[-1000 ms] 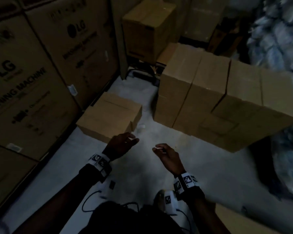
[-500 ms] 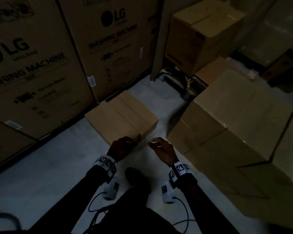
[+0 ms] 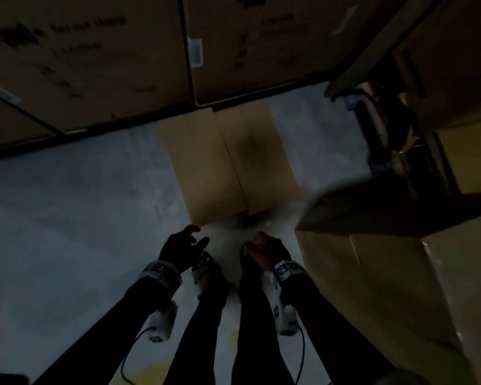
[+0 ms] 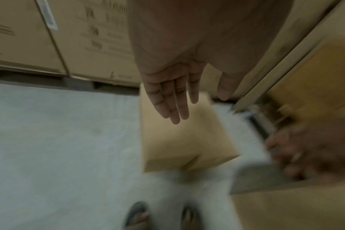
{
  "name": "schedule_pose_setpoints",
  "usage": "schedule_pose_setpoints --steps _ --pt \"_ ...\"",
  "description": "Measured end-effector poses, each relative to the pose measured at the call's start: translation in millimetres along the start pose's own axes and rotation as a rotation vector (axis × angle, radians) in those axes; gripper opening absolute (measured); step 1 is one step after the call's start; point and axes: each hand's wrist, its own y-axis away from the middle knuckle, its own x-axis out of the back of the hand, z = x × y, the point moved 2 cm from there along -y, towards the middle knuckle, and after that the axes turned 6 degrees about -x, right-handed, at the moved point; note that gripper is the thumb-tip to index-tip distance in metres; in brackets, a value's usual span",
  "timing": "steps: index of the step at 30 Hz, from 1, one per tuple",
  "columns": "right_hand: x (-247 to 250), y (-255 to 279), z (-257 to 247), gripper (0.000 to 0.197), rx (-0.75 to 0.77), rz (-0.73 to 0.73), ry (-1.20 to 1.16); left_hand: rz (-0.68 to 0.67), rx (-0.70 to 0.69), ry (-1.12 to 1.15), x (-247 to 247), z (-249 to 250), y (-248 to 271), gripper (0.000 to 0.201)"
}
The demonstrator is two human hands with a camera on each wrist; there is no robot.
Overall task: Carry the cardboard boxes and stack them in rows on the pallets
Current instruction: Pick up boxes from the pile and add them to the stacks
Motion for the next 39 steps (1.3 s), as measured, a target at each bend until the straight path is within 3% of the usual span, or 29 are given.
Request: schedule_pose_setpoints --steps 3,6,11,15,20,23,26,29,32,35,39 --pt "-10.3 -87.7 -3.1 0.068 0.012 0.007 0.089 -0.015 0.124 -0.004 -31.9 -45.7 -49.9 0.057" --pt "-22.1 -167.2 -7.4 0.078 0.066 0.0 0.13 0.061 0.213 0.045 -62.8 -83.0 -99.1 0.063" --pt "-38.3 -272.6 -10.6 0.082 0.133 0.055 0.246 0.125 0.245 0.094 -114.5 -124.4 -185.0 0.084" --pt "-53.4 -324.4 -10.0 0.085 0.176 0.063 0.31 0.162 0.196 0.135 -144.3 -143.2 -236.4 0.087" --pt "-67.6 -337.4 -8.7 0.08 0.312 0.275 0.33 0.114 0.358 0.167 -165.0 -155.5 -279.5 0.088" --pt "-75.9 -337.7 -8.0 0.081 0.284 0.313 0.225 0.155 0.349 0.222 -170.8 -158.6 -286.3 0.098" --pt "-74.6 -346.5 -15.3 0.086 0.225 0.264 -0.066 0.184 0.328 0.251 -173.4 -163.4 -285.5 0.096" --pt "-67.2 -353.1 -23.8 0.071 0.213 0.168 -0.299 0.206 0.332 0.263 -164.7 -167.6 -280.8 0.094" --pt "-73.1 -354.1 -26.5 0.068 0.324 0.138 -0.11 0.266 0.338 0.245 -147.5 -177.3 -272.6 0.105" --pt "-92.3 -356.4 -36.5 0.077 0.334 0.07 -0.068 0.337 0.414 0.287 -129.2 -193.8 -268.0 0.098" --pt "-108.1 -373.1 -51.3 0.086 0.383 0.118 -0.068 0.237 0.329 0.269 -116.2 -199.9 -272.6 0.101"
